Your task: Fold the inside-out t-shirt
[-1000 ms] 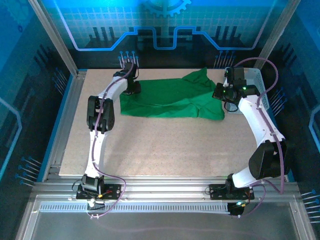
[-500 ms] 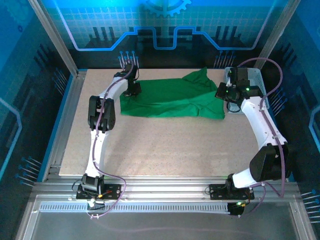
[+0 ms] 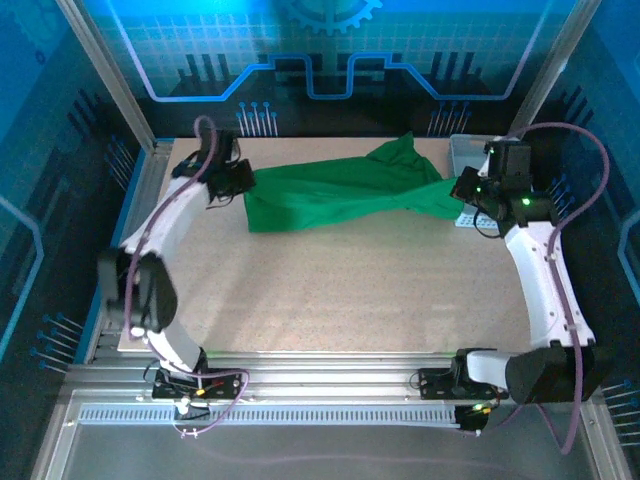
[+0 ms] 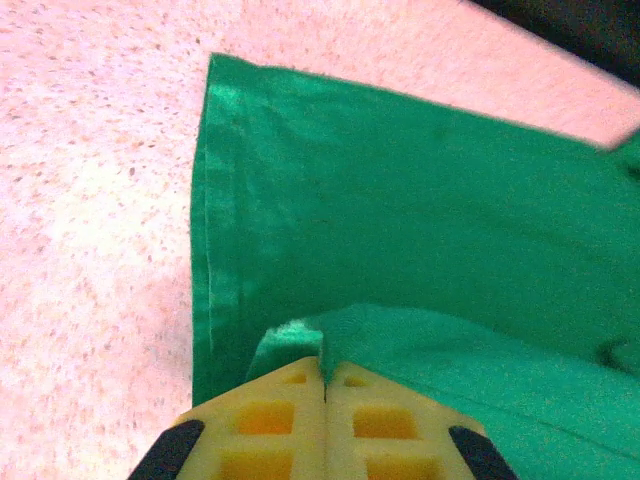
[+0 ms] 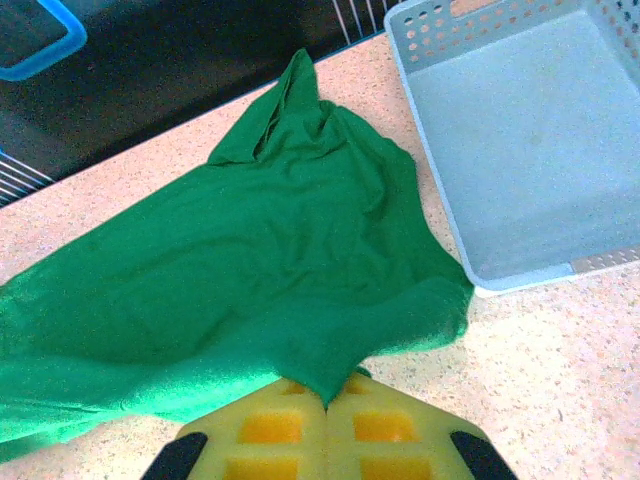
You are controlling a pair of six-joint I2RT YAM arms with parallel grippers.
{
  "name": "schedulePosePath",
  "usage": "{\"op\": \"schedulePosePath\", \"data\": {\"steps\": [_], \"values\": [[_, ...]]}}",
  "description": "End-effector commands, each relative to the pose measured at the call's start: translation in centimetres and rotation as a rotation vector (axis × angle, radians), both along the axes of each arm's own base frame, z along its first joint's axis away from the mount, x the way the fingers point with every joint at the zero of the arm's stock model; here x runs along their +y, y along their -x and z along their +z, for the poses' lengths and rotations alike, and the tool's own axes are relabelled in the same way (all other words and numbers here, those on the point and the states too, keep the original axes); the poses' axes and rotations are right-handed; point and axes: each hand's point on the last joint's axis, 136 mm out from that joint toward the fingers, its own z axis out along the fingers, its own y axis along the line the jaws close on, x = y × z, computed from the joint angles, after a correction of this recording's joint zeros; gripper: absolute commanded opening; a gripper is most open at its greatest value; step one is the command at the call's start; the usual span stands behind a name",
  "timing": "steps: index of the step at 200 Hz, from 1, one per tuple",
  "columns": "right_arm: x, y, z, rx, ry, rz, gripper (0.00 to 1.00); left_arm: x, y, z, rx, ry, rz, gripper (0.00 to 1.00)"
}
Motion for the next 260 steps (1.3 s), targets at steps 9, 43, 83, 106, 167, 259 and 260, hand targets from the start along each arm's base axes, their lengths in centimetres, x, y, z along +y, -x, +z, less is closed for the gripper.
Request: {"op": "schedulePosePath", "data": {"steps": [9, 43, 83, 106, 167, 259, 260], "values": [[-1.6, 3.9, 0.4, -0.018, -0.024, -0.062, 0.0, 0.3, 4.5, 2.1, -0.12, 0.154, 0.058, 0.0], [-2.3, 8.3, -2.1, 0.01, -0.042, -0.103, 0.0, 0.3, 11.5, 0.6, -0.114, 0.23, 0.078, 0.0], [-2.4, 13.2, -6.9, 0.125, -0.085, -0.157, 0.0, 1.2, 19.2, -6.1, 0.051, 0.237, 0.143, 0.0], [-2.0, 14.9, -9.6, 0.195, -0.134, -0.183, 0.0, -0.1, 21.5, -10.1, 0.169, 0.314, 0.138, 0.0], [0.3, 15.9, -15.5, 0.331, -0.266, -0.143, 0.0, 0.5, 22.1, -13.4, 0.289, 0.283, 0.198, 0.0], [1.5, 12.1, -11.4, 0.253, -0.088, -0.008, 0.0, 2.7, 15.1, -6.7, 0.124, 0.152, 0.208, 0.0], [1.6, 12.1, -11.4, 0.253, -0.085, -0.006, 0.0, 2.6, 14.9, -6.5, 0.12, 0.152, 0.206, 0.0]]}}
